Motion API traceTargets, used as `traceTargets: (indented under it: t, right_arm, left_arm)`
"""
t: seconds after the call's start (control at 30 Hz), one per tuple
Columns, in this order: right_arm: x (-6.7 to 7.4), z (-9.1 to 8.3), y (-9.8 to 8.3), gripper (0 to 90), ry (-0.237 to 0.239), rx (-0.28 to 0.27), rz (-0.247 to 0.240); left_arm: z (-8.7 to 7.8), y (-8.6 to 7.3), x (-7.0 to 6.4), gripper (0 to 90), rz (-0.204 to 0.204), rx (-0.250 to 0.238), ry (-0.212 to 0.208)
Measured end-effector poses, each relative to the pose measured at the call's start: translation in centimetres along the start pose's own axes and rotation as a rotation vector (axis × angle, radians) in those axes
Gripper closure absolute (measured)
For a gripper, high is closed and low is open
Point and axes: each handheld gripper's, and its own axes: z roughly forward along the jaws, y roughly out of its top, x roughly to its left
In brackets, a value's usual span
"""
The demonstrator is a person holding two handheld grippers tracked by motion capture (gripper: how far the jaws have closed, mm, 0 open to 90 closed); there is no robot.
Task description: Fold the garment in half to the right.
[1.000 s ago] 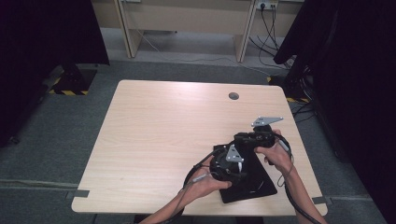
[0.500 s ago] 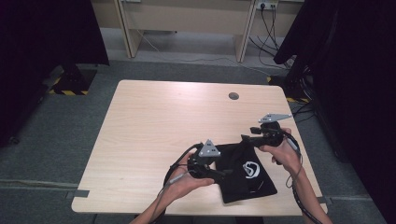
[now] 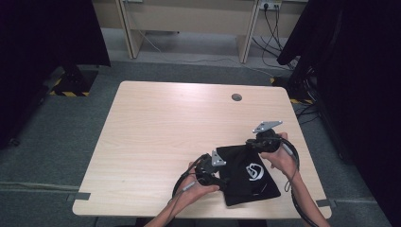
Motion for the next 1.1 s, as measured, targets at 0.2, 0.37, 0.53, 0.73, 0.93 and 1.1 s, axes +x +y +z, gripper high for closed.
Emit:
traceTargets:
  t: [0.2, 0.37, 0.53, 0.73, 0.93, 1.1]
  right_arm:
    - [-0.1, -1.2, -0.6, 86.5, -0.057, -0.006, -0.043]
    - [-1.8, 1.4, -2.8, 86.8, -0.076, 0.056, 0.001]
    - [-1.9, 2.0, -3.6, 86.4, -0.075, 0.02, 0.013]
    - [-1.8, 0.7, -3.0, 61.6, -0.088, -0.039, 0.06]
    - [0.8, -3.2, -2.6, 54.4, -0.03, -0.102, 0.007]
    - [2.8, -4.0, -5.1, 55.5, -0.004, -0.047, -0.017]
  left_arm:
    - [0.2, -0.2, -0.5, 21.8, 0.019, 0.016, 0.037]
    - [0.1, -0.2, -0.5, 22.9, 0.025, 0.022, 0.032]
    - [0.1, -0.2, -0.5, 23.0, 0.029, 0.02, 0.031]
    - [0.1, -0.4, -0.3, 23.0, 0.024, 0.007, 0.031]
    - [-0.9, -0.8, -0.5, 20.2, 0.024, -0.051, 0.049]
    - [-1.7, -1.0, -1.3, 17.7, 0.013, -0.061, 0.006]
